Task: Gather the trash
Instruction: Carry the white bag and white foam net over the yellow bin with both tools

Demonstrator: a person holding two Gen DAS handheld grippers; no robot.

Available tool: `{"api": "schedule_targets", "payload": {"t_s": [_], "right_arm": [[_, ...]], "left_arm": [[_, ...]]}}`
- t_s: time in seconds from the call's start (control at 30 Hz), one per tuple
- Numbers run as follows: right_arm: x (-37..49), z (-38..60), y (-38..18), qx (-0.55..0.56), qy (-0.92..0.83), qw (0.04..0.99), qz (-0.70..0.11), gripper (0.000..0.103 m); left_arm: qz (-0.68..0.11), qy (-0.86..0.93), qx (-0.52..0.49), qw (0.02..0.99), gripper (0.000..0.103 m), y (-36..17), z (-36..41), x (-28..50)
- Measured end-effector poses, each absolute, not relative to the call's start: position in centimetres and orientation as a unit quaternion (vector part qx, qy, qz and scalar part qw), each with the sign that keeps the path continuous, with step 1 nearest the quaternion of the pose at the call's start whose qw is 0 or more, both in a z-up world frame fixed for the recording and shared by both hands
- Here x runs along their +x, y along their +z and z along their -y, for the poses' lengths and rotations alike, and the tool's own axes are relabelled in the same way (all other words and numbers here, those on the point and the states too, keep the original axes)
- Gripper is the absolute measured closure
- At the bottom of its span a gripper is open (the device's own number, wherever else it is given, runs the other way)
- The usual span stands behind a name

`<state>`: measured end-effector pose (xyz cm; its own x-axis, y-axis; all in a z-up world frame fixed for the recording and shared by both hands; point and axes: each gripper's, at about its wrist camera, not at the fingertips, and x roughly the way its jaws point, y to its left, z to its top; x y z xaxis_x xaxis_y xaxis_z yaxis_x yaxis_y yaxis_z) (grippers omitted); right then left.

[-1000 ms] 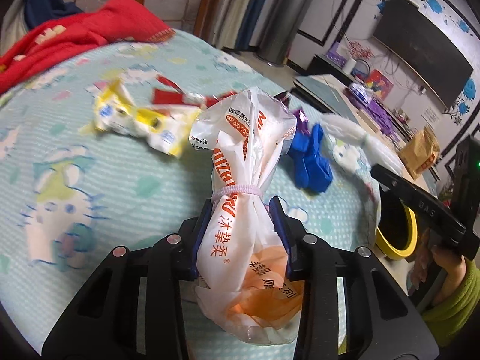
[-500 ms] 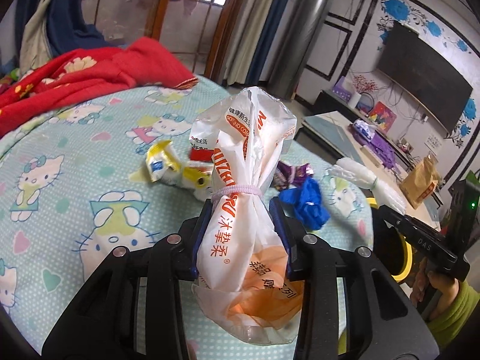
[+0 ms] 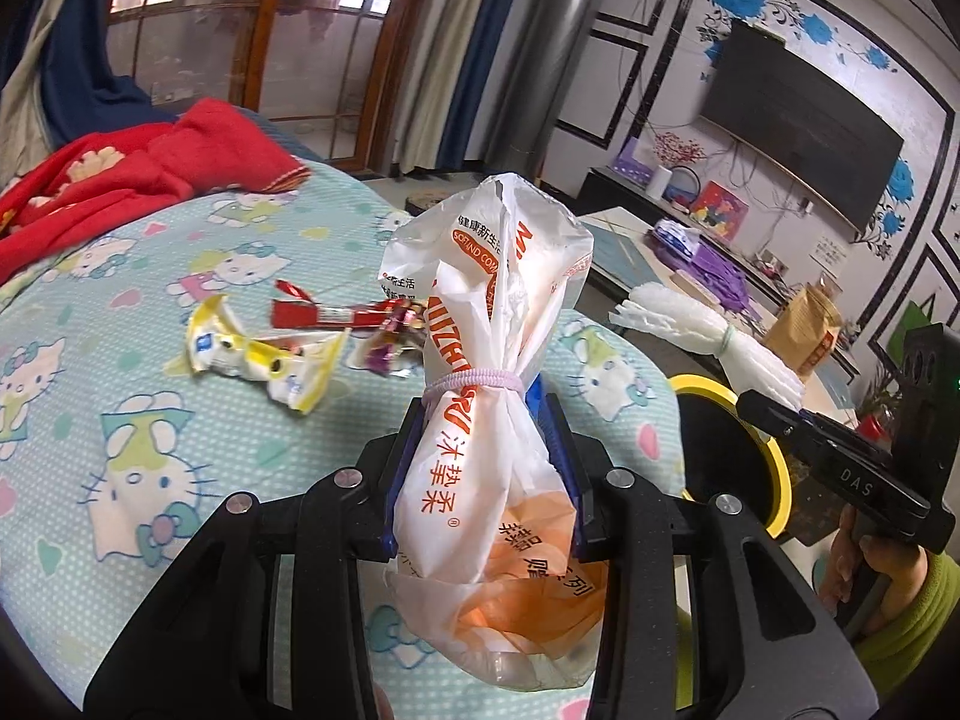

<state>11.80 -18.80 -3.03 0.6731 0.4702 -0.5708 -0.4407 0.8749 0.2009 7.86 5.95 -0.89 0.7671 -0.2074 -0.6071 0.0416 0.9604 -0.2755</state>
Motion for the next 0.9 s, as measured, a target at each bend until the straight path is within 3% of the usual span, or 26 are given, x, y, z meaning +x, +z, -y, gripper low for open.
{"api": "schedule_targets", "payload": {"t_s": [0.9], "right_arm": [[10.3, 28.6, -2.9, 0.056, 0.147, 0.942, -0.295, 0.081]], "left_arm": [[-0.344, -0.158, -0.08, 0.922, 0.073, -1.3, 3.2, 8.9]]}}
